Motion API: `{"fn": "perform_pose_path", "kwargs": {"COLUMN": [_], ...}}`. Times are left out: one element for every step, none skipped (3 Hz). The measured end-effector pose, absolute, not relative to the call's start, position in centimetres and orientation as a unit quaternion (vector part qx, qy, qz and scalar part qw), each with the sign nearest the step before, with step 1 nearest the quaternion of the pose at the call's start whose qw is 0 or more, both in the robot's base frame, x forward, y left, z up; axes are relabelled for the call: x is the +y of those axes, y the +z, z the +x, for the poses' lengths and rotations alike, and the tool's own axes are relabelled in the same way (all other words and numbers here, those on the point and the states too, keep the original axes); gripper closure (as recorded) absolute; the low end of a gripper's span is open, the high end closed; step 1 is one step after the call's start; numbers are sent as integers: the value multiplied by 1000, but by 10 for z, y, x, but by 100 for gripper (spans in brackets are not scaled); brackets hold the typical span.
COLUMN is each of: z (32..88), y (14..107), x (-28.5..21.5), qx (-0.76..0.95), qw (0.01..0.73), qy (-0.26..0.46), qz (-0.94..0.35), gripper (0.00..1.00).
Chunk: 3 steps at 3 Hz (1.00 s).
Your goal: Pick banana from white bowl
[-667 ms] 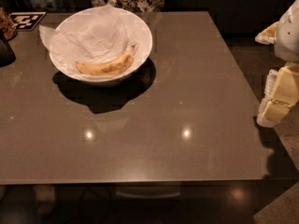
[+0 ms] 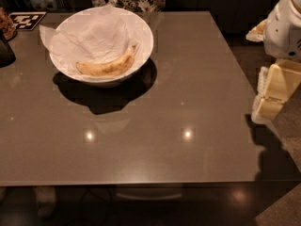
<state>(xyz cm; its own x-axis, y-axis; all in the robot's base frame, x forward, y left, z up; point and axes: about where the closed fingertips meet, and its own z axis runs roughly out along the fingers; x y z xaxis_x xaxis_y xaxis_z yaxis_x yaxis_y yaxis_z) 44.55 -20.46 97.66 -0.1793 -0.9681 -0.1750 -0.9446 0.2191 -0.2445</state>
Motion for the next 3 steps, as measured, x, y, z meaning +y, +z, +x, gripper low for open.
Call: {"fn": "perform_pose_path", "kwargs": {"z": [461, 490, 499], "y": [969, 958, 959], "x": [-188, -158, -153], "qx": [751, 724, 721], "qw": [108, 83, 97], "qy": [-39, -46, -50], "qz": [-650, -684, -684], "gripper": [0, 0, 0]}}
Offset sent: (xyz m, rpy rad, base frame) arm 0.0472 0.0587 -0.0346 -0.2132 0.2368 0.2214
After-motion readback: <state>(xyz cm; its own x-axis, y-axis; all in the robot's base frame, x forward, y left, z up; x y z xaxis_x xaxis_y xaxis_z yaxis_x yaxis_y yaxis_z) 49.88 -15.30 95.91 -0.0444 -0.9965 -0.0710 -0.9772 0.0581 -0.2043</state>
